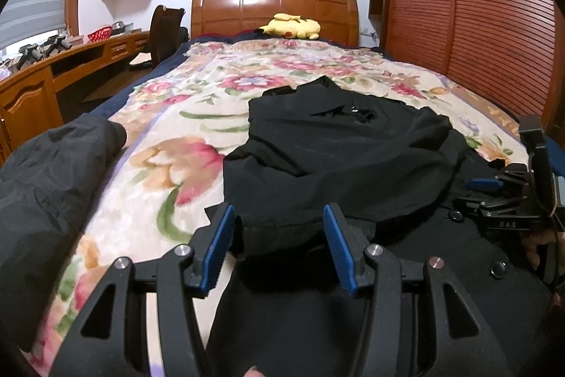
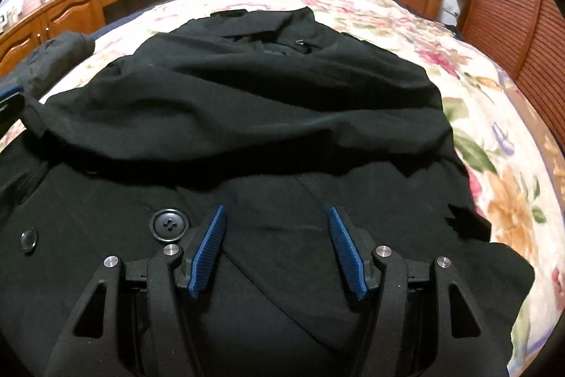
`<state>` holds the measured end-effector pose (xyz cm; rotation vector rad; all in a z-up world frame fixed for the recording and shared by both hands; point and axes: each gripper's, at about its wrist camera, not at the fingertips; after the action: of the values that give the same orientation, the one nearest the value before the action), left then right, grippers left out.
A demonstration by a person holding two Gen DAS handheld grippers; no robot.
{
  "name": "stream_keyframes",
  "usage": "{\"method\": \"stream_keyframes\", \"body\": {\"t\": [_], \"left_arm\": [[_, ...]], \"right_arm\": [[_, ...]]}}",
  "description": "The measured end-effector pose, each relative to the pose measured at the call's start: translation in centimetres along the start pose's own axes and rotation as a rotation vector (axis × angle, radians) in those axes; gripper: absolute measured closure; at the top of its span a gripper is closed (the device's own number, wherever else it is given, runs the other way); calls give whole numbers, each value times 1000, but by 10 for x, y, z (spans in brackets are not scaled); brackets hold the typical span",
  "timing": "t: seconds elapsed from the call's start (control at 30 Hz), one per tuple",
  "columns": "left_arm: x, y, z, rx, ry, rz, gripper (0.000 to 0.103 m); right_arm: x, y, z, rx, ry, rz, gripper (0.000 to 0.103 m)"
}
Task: Fold large clothes
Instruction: 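Move the left tool down to the coat's hem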
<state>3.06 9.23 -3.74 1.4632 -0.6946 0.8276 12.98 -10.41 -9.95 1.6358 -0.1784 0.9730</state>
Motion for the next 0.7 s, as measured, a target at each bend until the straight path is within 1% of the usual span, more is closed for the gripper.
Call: {"method": "stream_keyframes", "body": {"t": [0.13,0.3,0.4,0.43,0.5,0.57,0.63,0.7], "left_arm": [[-1,-5,-5,1,20,-33,52],[10,-2,-13,27,15,-57,52],[20,1,-19,51,-8,-61,52],[24,-1,-20,73,-28,-72,52],[28,-8,-25,92,-42,-99,52],[30,-19,-32,79,-28,-152,52],[29,-27,-35,59,-10,-190,52],[27,-30,-32,46,-14,-214,52]], "right_arm": [[-2,1,4,23,-20,7,41],[-2,0,5,16,-11,2,41],[-2,0,4,20,-13,1,41],[-1,0,4,19,-12,1,41],[-1,0,4,20,-13,1,41],[-2,0,5,24,-16,1,40],[-2,0,4,29,-18,1,40],[-2,0,3,31,-18,1,40]]}}
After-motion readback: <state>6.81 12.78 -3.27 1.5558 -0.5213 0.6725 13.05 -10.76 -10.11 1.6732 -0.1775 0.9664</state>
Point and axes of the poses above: each gripper's, at about its wrist camera, not at the fingertips, and y roughly against the way its jaws point, z to its right, x to its top, and after that the axes turned 5 degrees about x, right-handed
